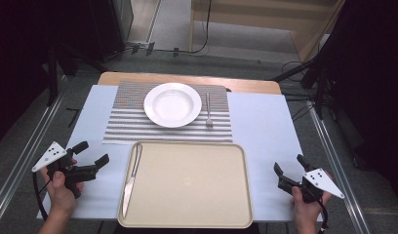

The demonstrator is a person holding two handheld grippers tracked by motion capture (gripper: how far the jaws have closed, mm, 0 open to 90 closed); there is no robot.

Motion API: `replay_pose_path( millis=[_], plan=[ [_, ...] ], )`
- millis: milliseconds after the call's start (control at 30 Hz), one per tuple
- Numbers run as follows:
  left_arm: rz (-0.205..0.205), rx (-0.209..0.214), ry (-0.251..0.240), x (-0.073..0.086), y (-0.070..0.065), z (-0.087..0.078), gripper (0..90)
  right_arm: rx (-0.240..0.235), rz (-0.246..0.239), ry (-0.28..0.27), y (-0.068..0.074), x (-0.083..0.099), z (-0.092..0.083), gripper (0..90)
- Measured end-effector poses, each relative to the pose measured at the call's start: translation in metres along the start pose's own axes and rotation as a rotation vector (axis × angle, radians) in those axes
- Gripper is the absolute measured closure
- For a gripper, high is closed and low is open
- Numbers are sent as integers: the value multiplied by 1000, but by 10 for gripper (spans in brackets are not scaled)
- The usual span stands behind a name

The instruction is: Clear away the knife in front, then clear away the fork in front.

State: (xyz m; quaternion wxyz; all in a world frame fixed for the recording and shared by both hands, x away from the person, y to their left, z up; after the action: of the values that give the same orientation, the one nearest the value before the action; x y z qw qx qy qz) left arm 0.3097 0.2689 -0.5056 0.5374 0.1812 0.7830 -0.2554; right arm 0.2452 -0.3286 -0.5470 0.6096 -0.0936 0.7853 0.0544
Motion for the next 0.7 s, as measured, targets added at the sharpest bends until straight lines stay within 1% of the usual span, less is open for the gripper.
replay_pose_path(
  millis=[33,67,100,133,200,267,300,333,367,400,467,500,533,567,600,633,700],
  plan=[
    [1,-6,-3,2,2,-1,0,0,0,0,0,0,0,140],
    [3,-36,-11,4,7,-1,0,4,-4,1,-1,0,0,139],
    [3,-36,-11,4,7,-1,0,4,-4,1,-1,0,0,139],
    [-6,-38,-17,4,9,-1,0,5,-4,1,-1,0,0,139],
    [-25,-24,-39,3,13,-1,0,3,-7,8,0,-1,1,138],
    [-31,-55,-57,2,16,0,0,0,-5,9,1,-1,1,138],
    [-25,-71,-66,2,18,0,0,-4,-12,8,0,-4,0,137],
    [-21,-88,-73,1,19,1,0,-7,-7,8,0,-6,0,137],
    [-18,-112,-71,1,21,1,0,-19,1,5,1,-11,-1,136],
    [-20,-123,-69,2,23,2,0,-19,1,5,1,-11,-1,136],
    [-14,-119,-54,4,23,3,0,-27,-10,3,3,-20,-1,136],
    [-7,-107,-48,5,21,3,0,-33,-6,3,4,-23,-1,136],
    [6,-92,-46,5,20,2,0,-48,-16,-1,9,-32,1,136],
    [10,-80,-51,5,19,1,0,-48,-16,-1,9,-32,1,136],
    [13,-59,-57,5,17,1,0,-63,-13,-3,13,-38,4,136],
    [15,-51,-63,5,16,0,0,-63,-13,-3,13,-38,4,136],
    [9,-46,-67,5,16,0,0,-78,-22,-5,18,-44,9,136]
  ],
)
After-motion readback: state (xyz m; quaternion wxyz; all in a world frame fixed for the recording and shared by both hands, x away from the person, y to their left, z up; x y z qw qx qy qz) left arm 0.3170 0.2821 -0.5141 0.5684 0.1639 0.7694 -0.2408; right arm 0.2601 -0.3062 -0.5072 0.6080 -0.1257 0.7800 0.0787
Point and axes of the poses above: each handheld gripper's, and its own axes: z roughly forward along the jaws, x roughly out of its underside, y roughly to its left, the point moved 7 cm from there along z, roughly forward along the jaws, and after that the axes turned 1 degree about -y, right-handed, at the moved point
